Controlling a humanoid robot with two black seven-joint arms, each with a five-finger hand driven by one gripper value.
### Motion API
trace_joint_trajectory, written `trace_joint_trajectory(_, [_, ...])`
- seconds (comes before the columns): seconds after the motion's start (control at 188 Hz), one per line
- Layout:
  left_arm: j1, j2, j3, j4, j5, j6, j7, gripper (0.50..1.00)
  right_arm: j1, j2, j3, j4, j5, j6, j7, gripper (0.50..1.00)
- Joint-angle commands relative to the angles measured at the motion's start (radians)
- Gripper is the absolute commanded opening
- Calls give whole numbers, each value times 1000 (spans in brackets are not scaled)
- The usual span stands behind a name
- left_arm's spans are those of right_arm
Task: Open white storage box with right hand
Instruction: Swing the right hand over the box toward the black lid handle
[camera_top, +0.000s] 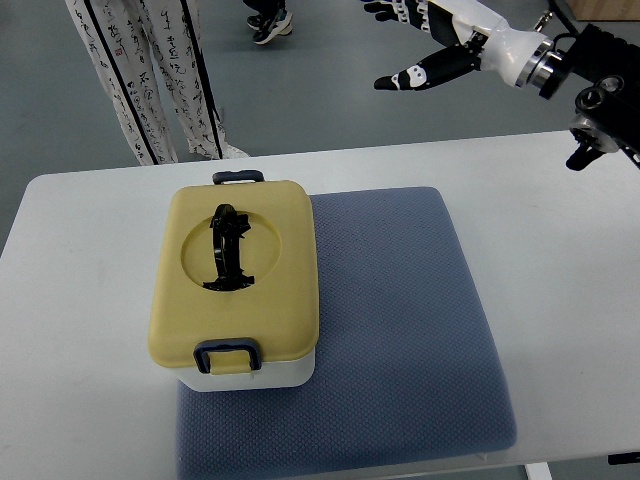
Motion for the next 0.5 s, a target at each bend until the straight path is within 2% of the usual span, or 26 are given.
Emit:
trace_joint_trajectory(0.0, [0, 0, 0, -1, 0, 0, 0, 1000, 102, 12, -43, 62, -133, 31, 2, 930])
trace_joint_trajectory(0.144, [0, 0, 0, -1, 0, 0, 0, 1000, 234, 34, -140, 120, -213, 74, 2, 930])
trace_joint_trajectory(0.272, [0, 0, 0, 1, 0, 0, 2, 1000, 319, 80, -250, 154, -270, 78, 12, 928])
trace_joint_trajectory(0.495, [0, 0, 0, 1, 0, 0, 0, 1000, 340, 143, -310, 185, -382, 78, 26, 928])
